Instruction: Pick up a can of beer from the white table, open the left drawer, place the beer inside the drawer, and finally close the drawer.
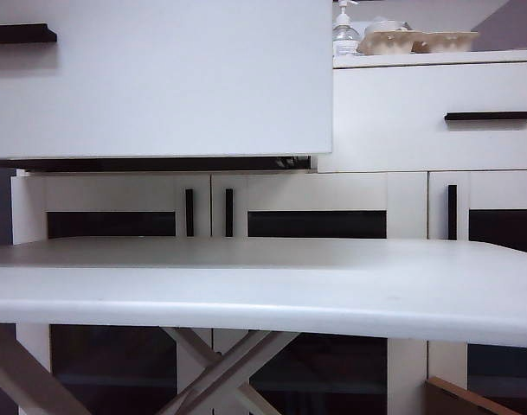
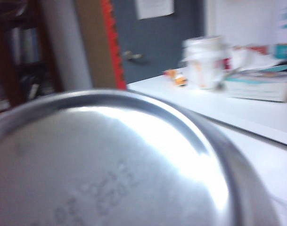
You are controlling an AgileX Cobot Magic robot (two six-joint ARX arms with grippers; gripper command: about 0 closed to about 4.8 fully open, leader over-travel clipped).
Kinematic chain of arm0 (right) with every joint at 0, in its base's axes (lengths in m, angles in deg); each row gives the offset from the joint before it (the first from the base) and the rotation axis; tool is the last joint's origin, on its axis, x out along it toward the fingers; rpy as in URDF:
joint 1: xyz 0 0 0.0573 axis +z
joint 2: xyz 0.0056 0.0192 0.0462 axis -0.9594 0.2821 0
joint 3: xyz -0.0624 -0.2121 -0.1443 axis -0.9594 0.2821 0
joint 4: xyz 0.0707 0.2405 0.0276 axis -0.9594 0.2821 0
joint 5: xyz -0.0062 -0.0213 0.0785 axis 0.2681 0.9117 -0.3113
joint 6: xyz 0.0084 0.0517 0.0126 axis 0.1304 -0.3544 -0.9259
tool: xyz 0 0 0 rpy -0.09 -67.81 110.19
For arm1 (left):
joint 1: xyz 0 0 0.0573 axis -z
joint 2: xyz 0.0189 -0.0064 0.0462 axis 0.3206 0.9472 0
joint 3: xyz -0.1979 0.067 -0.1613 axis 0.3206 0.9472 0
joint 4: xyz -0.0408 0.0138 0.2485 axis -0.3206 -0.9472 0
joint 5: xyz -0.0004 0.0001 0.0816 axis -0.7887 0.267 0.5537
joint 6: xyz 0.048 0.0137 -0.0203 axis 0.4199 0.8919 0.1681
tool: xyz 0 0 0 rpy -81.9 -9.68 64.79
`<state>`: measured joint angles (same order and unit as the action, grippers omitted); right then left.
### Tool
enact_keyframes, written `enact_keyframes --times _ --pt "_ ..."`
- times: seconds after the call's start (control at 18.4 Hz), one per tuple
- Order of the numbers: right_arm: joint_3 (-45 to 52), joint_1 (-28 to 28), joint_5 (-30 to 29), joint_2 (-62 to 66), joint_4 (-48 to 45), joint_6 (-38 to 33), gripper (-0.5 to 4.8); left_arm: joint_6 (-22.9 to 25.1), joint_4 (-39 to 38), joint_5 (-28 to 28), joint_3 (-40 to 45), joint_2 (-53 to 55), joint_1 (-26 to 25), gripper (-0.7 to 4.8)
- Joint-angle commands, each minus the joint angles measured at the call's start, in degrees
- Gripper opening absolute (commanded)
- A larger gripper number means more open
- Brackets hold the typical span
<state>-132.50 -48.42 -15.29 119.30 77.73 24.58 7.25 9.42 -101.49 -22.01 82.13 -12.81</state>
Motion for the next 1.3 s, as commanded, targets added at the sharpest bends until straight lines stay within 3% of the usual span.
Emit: enact_keyframes --times 0.05,0.38,0.49,0.87,1.3 --pt "-2.3 0.2 0.1 1.2 -3.4 0.0 2.20 9.3 -9.3 -0.2 -13.7 10.0 0.0 -0.06" --pt "-2.7 1.0 1.4 3.9 -5.6 0.8 2.20 21.4 -26.0 -2.7 -41.9 28.9 0.5 -0.06" --pt "-2.8 2.0 2.9 4.7 -6.0 1.1 2.20 24.1 -29.4 -3.5 -47.3 33.0 0.5 -0.06" --pt "-3.7 6.2 4.2 10.1 -7.0 4.3 2.20 29.0 -32.4 -2.1 -49.0 37.8 10.4 -0.06" --pt "-7.0 11.2 5.9 15.8 -2.2 7.3 2.20 29.6 -32.8 -1.1 -48.9 38.2 10.8 -0.06"
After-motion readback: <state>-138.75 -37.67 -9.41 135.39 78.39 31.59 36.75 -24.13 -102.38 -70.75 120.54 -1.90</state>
